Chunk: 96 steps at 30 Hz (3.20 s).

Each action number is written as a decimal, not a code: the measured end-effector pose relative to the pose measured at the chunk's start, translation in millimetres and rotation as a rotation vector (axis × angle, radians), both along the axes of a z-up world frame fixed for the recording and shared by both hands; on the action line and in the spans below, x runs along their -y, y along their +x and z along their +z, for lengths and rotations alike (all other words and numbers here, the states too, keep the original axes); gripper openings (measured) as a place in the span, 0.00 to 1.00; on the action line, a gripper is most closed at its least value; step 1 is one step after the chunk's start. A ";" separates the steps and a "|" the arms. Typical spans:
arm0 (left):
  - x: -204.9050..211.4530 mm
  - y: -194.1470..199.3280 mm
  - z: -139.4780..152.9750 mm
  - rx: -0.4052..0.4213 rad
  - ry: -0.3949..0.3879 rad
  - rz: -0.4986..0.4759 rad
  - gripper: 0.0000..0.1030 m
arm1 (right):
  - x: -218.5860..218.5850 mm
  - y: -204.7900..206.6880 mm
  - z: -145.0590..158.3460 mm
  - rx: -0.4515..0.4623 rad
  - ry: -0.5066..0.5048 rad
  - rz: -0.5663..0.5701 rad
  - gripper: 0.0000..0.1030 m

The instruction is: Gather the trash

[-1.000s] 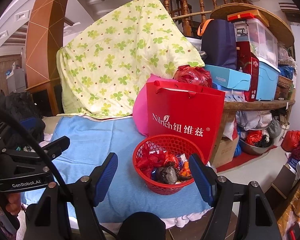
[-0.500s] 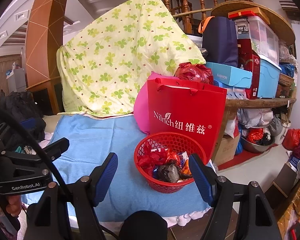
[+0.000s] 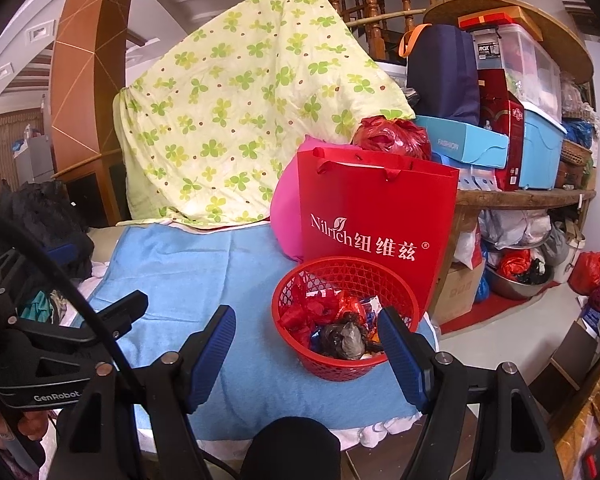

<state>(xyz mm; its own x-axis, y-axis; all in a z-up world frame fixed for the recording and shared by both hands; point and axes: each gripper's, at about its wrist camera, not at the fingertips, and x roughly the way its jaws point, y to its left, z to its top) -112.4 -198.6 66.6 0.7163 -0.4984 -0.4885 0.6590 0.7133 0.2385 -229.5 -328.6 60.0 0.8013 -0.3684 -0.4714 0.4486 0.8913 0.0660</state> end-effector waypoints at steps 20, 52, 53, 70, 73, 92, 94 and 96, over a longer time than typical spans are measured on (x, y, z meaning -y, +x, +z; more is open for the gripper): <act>3.8 1.3 -8.1 -0.008 0.028 0.002 0.99 | -1.9 5.6 -8.4 -0.005 0.011 -0.002 0.74; 23.7 13.9 -2.4 0.016 0.035 0.013 0.99 | 29.8 1.3 -23.5 0.042 0.051 -0.046 0.74; 24.6 13.5 -2.0 0.019 0.035 0.012 0.99 | 30.3 1.2 -23.6 0.045 0.049 -0.047 0.74; 37.4 14.3 4.7 0.058 0.042 0.017 0.99 | 33.5 6.0 -27.6 0.110 0.028 -0.011 0.74; 40.1 13.0 3.5 0.061 0.047 0.008 0.99 | 37.4 6.7 -30.2 0.092 0.037 -0.029 0.74; 38.9 6.1 -10.5 0.059 0.051 -0.008 0.99 | 42.1 -6.6 -24.3 0.092 0.065 -0.083 0.74; 37.4 7.5 -12.2 0.061 0.041 -0.022 0.99 | 41.5 -6.9 -24.6 0.091 0.069 -0.087 0.74; 34.4 14.1 -13.3 0.035 0.024 -0.026 0.99 | 41.8 -5.8 -24.7 0.089 0.073 -0.093 0.74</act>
